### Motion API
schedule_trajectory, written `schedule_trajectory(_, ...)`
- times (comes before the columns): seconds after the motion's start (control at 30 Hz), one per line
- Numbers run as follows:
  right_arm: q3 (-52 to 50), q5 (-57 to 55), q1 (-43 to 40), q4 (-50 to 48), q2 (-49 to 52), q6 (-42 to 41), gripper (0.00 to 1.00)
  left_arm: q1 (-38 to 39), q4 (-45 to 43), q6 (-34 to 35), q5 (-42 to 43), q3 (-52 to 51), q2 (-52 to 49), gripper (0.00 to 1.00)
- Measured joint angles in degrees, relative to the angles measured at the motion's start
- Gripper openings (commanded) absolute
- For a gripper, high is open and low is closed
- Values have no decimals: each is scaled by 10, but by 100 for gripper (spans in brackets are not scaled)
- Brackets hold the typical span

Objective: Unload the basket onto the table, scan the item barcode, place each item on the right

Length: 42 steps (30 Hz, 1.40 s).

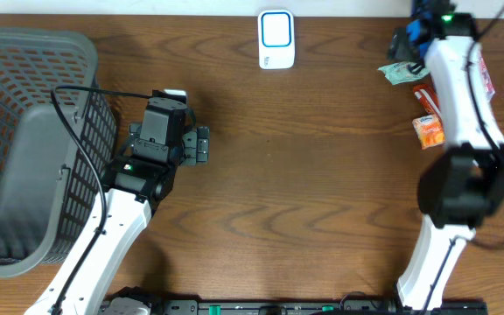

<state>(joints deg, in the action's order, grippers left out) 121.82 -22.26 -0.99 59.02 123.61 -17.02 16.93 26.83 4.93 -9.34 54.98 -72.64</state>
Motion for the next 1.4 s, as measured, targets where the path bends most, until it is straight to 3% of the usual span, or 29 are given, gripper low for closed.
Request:
schedule_trajectory(0.4, -12, 50, 33, 231, -327, -75, 99, 0, 0, 0, 0, 0, 0, 98)
schedule_trajectory(0.63, -184, 57, 122, 257, -500, -102, 99, 0, 0, 0, 0, 0, 0, 98)
schedule_trajectory(0.77, -285, 94, 149, 327, -584, -107, 99, 0, 0, 0, 0, 0, 0, 98)
schedule_trajectory(0.9, -333, 111, 150, 382, -636, -108, 99, 0, 0, 0, 0, 0, 0, 98)
schedule_trajectory(1.4, -362, 99, 150, 350, -687, -71, 99, 0, 0, 0, 0, 0, 0, 98)
